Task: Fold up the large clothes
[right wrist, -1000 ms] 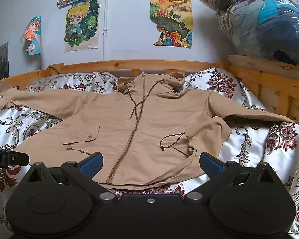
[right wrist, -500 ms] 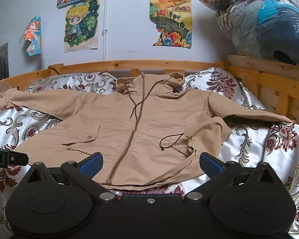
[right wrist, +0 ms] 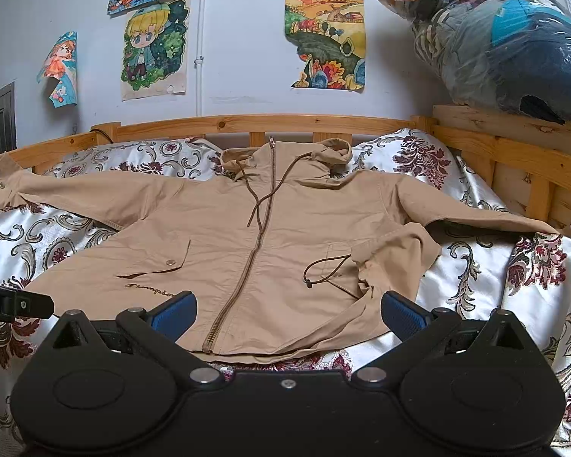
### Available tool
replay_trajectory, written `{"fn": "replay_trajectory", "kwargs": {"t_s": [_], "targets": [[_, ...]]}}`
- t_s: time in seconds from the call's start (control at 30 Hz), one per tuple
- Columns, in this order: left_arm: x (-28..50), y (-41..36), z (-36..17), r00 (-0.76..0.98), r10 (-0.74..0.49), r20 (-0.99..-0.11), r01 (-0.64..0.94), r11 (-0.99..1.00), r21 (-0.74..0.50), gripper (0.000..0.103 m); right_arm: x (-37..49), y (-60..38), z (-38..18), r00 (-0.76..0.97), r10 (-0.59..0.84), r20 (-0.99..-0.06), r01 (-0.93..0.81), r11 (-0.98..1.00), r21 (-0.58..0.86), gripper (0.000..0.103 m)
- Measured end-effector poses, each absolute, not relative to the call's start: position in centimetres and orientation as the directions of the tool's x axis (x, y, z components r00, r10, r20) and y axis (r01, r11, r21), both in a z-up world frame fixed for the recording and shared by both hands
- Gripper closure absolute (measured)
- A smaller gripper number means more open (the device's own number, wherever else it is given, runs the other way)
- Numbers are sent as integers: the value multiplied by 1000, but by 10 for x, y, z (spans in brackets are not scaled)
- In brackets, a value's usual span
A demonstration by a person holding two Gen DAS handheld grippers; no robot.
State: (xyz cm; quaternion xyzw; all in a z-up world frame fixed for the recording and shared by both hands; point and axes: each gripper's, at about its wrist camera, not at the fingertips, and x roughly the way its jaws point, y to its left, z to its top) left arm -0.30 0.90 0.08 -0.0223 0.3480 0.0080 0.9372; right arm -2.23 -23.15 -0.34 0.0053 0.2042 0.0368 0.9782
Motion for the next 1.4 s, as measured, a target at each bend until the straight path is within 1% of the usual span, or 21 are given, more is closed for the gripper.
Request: {"fn": "replay_trajectory", "kwargs": {"t_s": [0.77,0.9,1.03,1.23,1.33,1.4], "targets": [[-2,7,-2,745,7,-667,-43,998,-38,1,-24,-236,-1,913,72,-401,-65,997,33,1],[1,8,-7,716,18,-698,-59,998,-35,1,-22,-240,-2,908,61,-414,-52,998,31,1],[6,12,-12,678,29,-734,-77,997,-31,1,-20,-246,-5,891,-4,-453,8,1000,8,1],[23,18,2,664,62,-745,-76,997,15,1,-10,-263,-4,853,-164,-496,171,985,-32,1],[37,20,7,639,73,-765,-77,997,31,1,5,-272,-3,834,-196,-515,186,980,-71,0],[51,22,9,617,72,-784,-67,997,39,1,21,-277,0,832,-179,-524,153,984,-92,1]]}}
